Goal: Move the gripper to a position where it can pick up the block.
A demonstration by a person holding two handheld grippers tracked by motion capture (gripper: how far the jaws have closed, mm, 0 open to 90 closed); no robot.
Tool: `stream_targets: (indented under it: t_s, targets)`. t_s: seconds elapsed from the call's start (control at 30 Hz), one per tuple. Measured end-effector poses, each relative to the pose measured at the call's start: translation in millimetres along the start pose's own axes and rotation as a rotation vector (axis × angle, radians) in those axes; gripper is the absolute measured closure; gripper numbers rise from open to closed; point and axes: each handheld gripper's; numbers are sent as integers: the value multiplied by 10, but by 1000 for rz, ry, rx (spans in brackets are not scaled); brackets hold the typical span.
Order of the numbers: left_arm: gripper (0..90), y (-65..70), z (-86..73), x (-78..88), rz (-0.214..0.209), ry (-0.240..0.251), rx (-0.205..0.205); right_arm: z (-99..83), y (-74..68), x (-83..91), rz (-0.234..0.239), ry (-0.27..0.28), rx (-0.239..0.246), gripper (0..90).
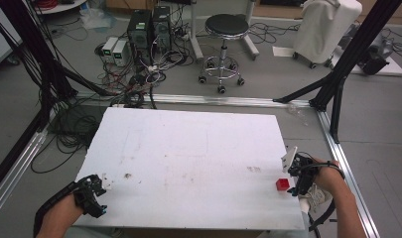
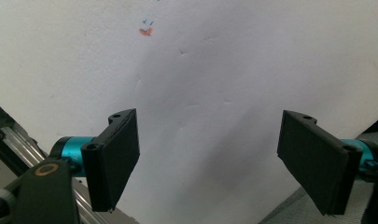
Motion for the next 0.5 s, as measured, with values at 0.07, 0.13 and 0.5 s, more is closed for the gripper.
stream_targets:
  t_s: [0.07, 0.13, 0.5]
  targets:
    - [212, 2, 0, -5, 4, -1, 1, 7, 3, -67, 9, -12, 17, 68]
    - [211, 6, 2, -10, 0, 0, 1, 11, 0, -88, 8, -16, 22, 69]
    - [212, 7, 3, -10, -5, 1, -1, 167, 11, -320, 22, -118, 56, 68]
Point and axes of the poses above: each handheld gripper's, and its own axes: x roughly backward along the jaws, z roughly out of its top, y roughly to its right, and after that the axes turned 7 degrees about -x, right-handed
